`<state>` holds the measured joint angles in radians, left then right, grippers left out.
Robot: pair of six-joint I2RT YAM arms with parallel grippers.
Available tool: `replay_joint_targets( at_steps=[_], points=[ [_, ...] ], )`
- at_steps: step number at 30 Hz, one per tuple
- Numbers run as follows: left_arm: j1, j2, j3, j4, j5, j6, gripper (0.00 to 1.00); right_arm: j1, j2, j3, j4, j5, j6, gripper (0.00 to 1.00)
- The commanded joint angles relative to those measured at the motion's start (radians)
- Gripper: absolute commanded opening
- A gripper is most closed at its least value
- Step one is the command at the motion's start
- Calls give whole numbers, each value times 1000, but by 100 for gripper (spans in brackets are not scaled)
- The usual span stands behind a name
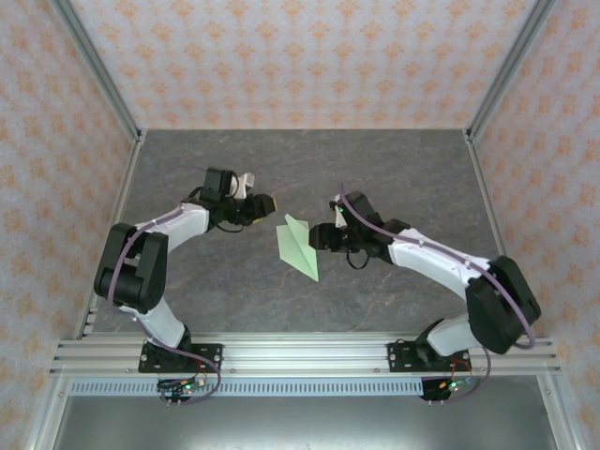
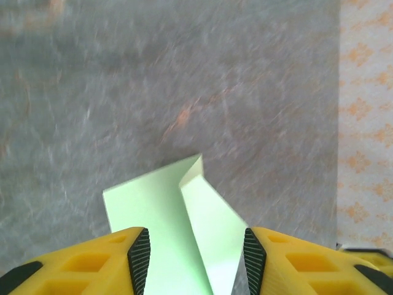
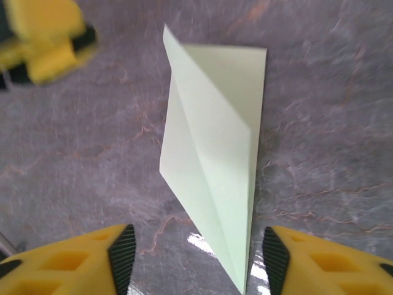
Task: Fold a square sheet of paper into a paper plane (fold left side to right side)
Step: Fourth fold the wing at the center of the table, then turn over the paper at the center of the table.
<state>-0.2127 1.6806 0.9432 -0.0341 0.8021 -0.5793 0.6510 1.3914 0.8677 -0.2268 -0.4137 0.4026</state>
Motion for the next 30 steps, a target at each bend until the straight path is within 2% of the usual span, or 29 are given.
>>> replay_joint_targets(
  at_steps=[1,6,18,22,26,30],
  points=[
    [-68,6,-47,82,-20,-64,47,-8,-46,-50,22,103,-7,64],
    [-133,69,-56,156,-34,-113,46,-8,-77,-63,24,114,-5,65],
    [-153,198,-15,273,-4,-178,43,-12,-120,-88,17,126,-9,66],
    [-155,214,-1,305,2,-195,38,-25,-136,-110,50,101,12,68],
    [-155,222,10,340,10,-210,29,-76,-169,-167,145,5,65,74],
    [-155,200,9,370,14,-220,20,-158,-199,-232,272,-161,139,87]
  ],
)
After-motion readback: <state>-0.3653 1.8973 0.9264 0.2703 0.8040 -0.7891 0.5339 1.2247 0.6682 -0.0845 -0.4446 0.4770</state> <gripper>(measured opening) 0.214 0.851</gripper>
